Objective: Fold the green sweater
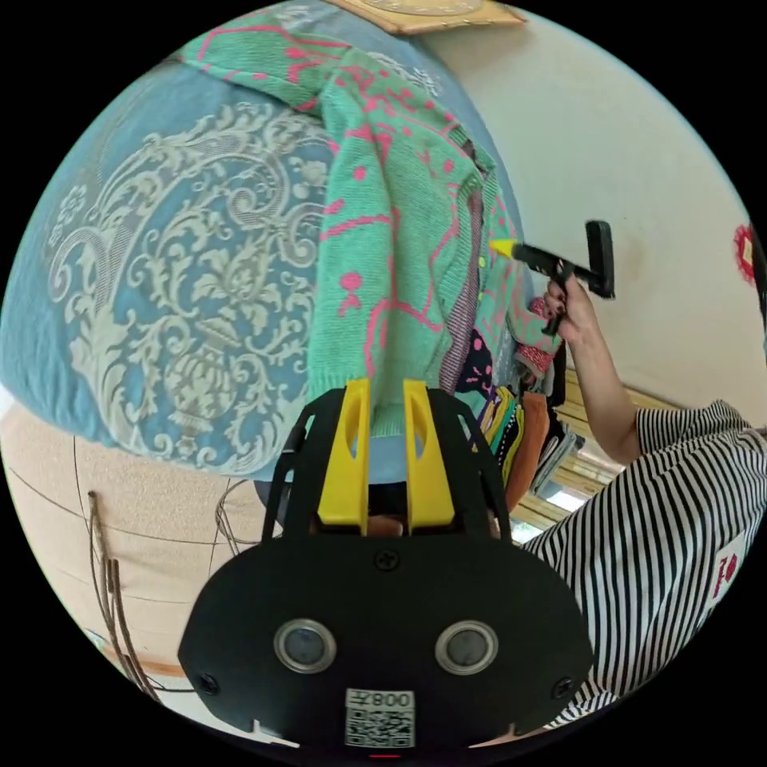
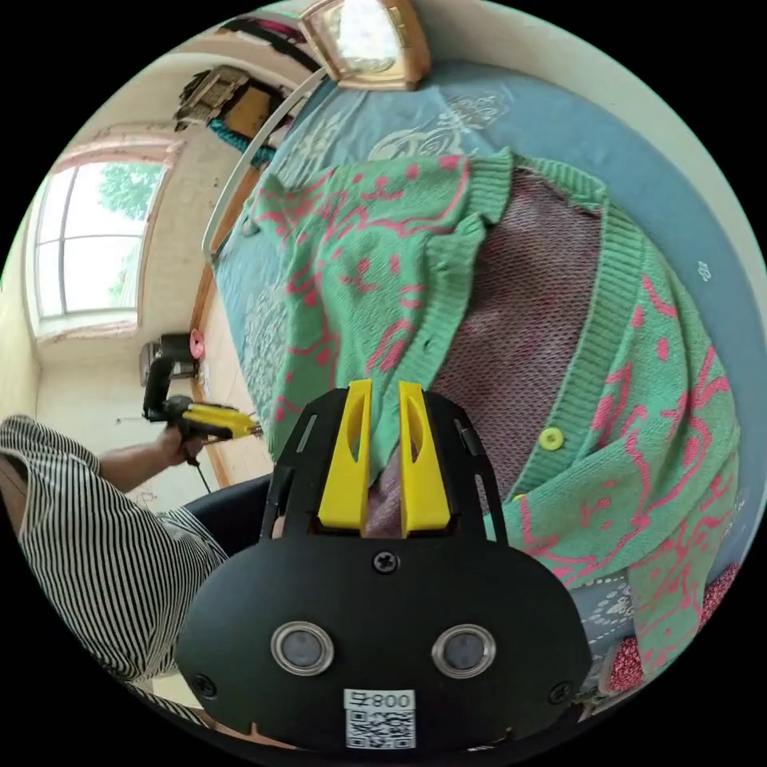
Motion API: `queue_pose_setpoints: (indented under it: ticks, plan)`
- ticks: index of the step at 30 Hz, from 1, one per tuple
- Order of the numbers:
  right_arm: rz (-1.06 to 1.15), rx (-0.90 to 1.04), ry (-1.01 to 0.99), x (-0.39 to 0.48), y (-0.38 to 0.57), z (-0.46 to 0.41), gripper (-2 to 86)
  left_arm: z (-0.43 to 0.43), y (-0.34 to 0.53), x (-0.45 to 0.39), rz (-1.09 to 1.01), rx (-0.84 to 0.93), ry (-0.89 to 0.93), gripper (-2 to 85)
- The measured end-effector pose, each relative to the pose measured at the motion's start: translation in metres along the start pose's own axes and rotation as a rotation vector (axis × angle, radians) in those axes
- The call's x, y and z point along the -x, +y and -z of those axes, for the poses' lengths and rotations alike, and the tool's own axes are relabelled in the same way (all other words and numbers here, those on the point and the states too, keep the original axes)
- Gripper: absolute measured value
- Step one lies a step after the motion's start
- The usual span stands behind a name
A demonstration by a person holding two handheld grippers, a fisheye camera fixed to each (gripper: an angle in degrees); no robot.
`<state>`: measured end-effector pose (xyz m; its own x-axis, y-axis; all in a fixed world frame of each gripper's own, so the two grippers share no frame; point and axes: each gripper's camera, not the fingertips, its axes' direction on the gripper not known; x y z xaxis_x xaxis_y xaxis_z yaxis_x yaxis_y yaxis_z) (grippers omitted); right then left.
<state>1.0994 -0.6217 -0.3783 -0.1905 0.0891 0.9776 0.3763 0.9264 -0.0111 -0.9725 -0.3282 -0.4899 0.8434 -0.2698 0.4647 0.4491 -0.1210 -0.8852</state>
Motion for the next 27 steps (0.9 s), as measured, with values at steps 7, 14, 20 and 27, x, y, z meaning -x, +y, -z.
queue_pose_setpoints:
  ticks: [7, 14, 20, 27]
  plan:
    - [0.351, 0.367, 0.089, 0.128, 0.077, -0.149, 8.1, -0.030, -0.027, 0.032, 0.133, 0.083, 0.072, 11.4]
    - [0.488, 0.409, 0.360, 0.140, 0.109, -0.212, 6.0, -0.057, -0.052, 0.022, 0.145, 0.146, 0.075, 6.0]
    - [0.505, 0.387, 0.336, 0.136, 0.125, -0.220, 1.7, -0.046, -0.059, 0.002, 0.113, 0.149, 0.105, 3.7]
    - [0.550, 0.373, 0.262, 0.139, 0.157, -0.227, 1.2, -0.020, -0.051, -0.012, 0.137, 0.142, 0.014, 3.3]
